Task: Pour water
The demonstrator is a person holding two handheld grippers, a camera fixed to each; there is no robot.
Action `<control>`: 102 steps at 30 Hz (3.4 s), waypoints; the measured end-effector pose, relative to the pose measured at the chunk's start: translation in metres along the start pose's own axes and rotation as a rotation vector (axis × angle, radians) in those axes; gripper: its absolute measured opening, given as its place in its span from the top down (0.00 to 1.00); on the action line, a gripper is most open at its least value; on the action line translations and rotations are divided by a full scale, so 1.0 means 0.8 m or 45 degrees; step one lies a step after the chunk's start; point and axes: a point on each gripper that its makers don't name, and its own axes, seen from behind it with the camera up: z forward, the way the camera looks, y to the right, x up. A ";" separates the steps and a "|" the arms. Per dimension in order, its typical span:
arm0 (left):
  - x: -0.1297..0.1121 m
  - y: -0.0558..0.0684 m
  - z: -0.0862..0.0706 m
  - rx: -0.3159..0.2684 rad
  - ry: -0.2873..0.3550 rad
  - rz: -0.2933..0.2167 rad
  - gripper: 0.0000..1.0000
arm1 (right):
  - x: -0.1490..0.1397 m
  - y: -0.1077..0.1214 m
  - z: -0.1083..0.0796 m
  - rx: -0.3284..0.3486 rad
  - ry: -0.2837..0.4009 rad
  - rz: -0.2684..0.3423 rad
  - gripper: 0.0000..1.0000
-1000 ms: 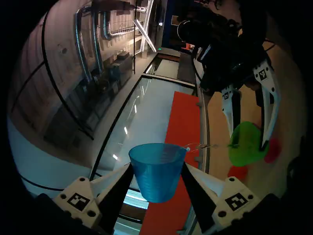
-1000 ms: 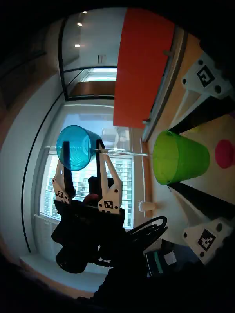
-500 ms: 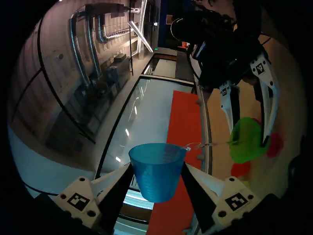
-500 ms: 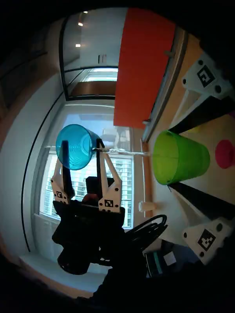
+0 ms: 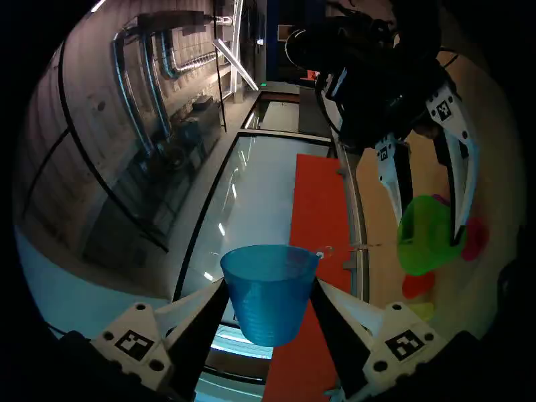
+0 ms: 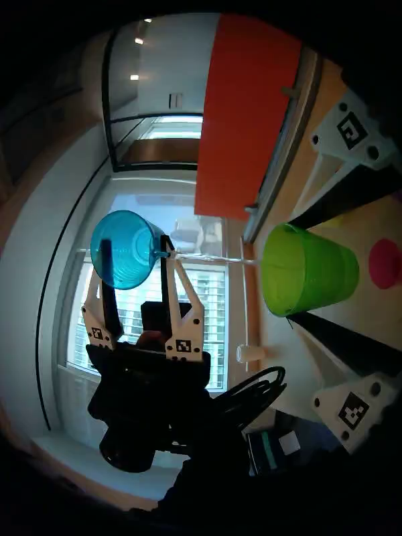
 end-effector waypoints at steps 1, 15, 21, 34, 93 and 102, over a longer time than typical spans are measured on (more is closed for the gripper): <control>0.001 0.000 0.001 0.001 0.001 0.005 0.17 | 0.000 0.000 0.000 -0.001 0.000 -0.001 0.11; 0.006 -0.007 0.001 0.018 0.011 0.083 0.17 | 0.003 0.002 0.002 -0.002 0.002 -0.005 0.10; 0.007 -0.011 0.000 0.021 0.008 0.120 0.17 | 0.004 0.001 0.002 -0.001 0.002 -0.008 0.10; 0.013 -0.013 -0.003 0.040 0.011 0.216 0.17 | 0.007 0.002 0.002 -0.003 0.009 -0.007 0.10; -0.040 -0.015 0.001 0.007 -0.014 -1.150 0.17 | 0.030 0.012 -0.019 -0.051 0.077 0.003 0.10; -0.068 -0.006 0.000 -0.007 -0.037 -1.498 0.17 | 0.039 0.008 -0.023 -0.061 0.082 -0.007 0.11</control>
